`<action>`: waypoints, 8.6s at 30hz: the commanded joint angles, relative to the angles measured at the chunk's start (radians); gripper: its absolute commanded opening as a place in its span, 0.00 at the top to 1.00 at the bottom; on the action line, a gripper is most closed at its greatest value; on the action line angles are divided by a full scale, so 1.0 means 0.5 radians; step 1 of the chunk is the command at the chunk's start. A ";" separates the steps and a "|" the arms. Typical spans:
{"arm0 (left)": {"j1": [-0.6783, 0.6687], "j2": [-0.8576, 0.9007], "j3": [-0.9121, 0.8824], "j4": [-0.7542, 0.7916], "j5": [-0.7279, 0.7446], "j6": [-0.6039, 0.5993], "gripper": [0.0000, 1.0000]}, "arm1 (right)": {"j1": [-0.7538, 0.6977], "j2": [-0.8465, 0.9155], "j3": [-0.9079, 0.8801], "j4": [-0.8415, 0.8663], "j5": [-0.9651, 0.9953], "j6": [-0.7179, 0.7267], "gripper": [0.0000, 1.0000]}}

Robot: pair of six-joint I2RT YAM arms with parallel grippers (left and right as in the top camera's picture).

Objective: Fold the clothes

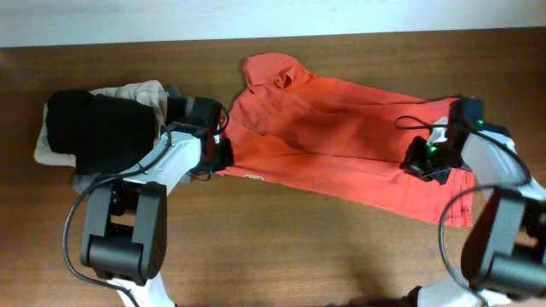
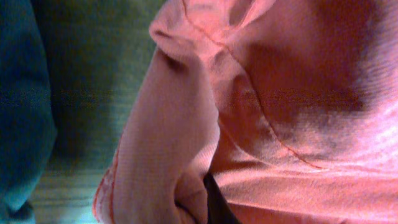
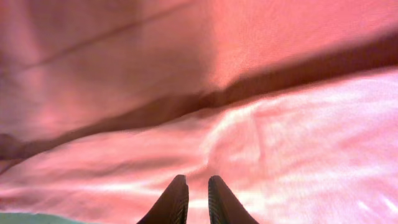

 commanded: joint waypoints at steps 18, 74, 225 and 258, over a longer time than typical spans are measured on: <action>-0.207 -0.036 0.002 -0.060 0.024 -0.021 0.89 | -0.472 -0.023 -0.232 -0.175 0.379 0.335 0.84; -0.191 -0.553 0.568 0.242 0.043 0.653 0.07 | -0.730 0.043 0.829 -0.386 0.018 -0.124 0.83; -0.151 1.261 3.056 -1.154 0.772 0.031 1.00 | 0.984 1.085 0.426 2.377 -0.472 0.875 0.32; -0.146 1.261 3.056 -1.205 0.757 0.033 0.99 | 0.950 1.076 0.504 2.289 -0.467 0.839 0.84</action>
